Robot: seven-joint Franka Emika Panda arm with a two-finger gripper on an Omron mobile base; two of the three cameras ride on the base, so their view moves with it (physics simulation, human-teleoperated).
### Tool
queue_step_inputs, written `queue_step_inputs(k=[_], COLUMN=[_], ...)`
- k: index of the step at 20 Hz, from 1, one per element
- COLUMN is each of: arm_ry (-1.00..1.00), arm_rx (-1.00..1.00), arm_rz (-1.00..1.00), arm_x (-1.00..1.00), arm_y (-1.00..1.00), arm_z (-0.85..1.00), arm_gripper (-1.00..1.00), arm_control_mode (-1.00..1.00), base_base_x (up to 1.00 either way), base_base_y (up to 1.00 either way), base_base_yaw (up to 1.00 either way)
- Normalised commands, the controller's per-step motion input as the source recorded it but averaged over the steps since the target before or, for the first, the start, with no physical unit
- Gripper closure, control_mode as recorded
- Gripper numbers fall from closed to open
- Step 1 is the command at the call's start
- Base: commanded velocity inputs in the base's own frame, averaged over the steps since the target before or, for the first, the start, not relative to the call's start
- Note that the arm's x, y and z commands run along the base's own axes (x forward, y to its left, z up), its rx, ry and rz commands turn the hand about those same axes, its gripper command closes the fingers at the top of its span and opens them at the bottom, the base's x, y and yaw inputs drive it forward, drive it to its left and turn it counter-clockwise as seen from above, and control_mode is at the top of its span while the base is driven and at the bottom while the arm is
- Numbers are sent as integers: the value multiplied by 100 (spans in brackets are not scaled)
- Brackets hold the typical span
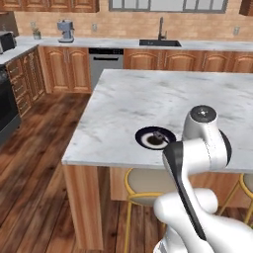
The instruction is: Take the lemon wedge from the fridge and place it on the plate with fish on the dining counter.
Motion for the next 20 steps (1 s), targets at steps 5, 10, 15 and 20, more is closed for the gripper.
queue_step_inputs(k=[5, 10, 15, 20], arm_ry=[0, -1, 0, 1], arm_rx=[2, 22, 15, 0], arm_rz=[0, 5, 4, 0], arm_x=[20, 100, 98, 24], arm_y=[0, -22, -21, -2], arm_z=[0, 28, 2, -2], arm_gripper=[100, 100, 100, 100], arm_control_mode=[-100, -100, -100, -100], base_base_x=[79, 0, 0, 0], base_base_y=[0, 0, 0, 0], base_base_yaw=[-2, 0, 0, 0])
